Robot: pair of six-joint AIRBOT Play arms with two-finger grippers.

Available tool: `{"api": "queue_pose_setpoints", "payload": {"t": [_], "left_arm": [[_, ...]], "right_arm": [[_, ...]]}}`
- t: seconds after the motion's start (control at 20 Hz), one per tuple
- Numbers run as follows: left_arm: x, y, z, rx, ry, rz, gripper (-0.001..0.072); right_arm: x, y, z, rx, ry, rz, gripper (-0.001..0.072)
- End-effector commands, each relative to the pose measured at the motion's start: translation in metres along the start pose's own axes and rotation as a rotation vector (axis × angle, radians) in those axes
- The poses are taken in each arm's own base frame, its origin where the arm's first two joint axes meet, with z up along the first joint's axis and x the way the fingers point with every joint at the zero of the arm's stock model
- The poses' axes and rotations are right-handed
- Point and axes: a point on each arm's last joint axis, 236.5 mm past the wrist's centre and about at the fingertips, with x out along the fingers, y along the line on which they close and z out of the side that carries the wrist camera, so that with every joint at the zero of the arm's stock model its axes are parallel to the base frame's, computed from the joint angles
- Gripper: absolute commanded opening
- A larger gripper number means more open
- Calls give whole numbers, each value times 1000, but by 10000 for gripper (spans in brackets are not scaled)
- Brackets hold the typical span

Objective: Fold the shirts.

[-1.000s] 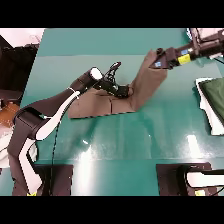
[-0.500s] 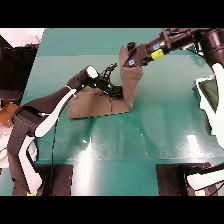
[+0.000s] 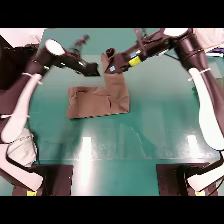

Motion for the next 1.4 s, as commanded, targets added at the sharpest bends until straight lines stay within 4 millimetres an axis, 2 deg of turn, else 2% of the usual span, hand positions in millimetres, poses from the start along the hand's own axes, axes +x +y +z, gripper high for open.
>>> {"api": "queue_pose_setpoints", "payload": {"t": [0.0,0.1,0.2,0.25,0.35,0.4,0.45,0.5,0.55,0.7,0.8,0.95,1.0,1.15,1.25,1.35], "left_arm": [[-92,30,7,39,-44,138,24],[-137,45,12,39,-103,221,24],[-171,49,17,31,-164,255,24],[-182,49,18,30,-185,267,24],[-195,51,19,26,-206,279,24],[-196,50,18,29,-204,284,24],[-197,50,16,29,-197,283,24],[-196,49,14,27,-188,281,24],[-196,49,13,27,-183,280,24],[-195,48,10,25,-169,276,24],[-194,48,9,24,-167,274,24],[-194,48,9,25,-167,273,24],[-194,47,9,24,-167,271,24],[-194,45,10,24,-170,262,24],[-194,45,10,24,-171,261,24],[-194,45,10,24,-170,261,24]], "right_arm": [[51,2,-2,-45,13,24,15],[90,0,0,-88,-4,36,17],[132,-3,7,-122,-58,22,18],[150,1,9,-140,-85,31,66],[172,18,16,-188,-146,78,569],[170,20,18,-186,-156,83,623],[161,20,16,-197,-137,81,623],[146,15,8,-197,-83,76,615],[128,0,-6,-168,-5,44,566],[71,-69,-56,-32,172,-89,556],[38,-113,-82,109,180,-136,551],[3,-175,-115,344,107,-207,553],[-4,-190,-124,417,72,-204,557],[-6,-209,-133,620,-35,-102,605],[4,-218,-137,686,-53,-62,605],[23,-219,-136,711,-51,-21,605]]}}
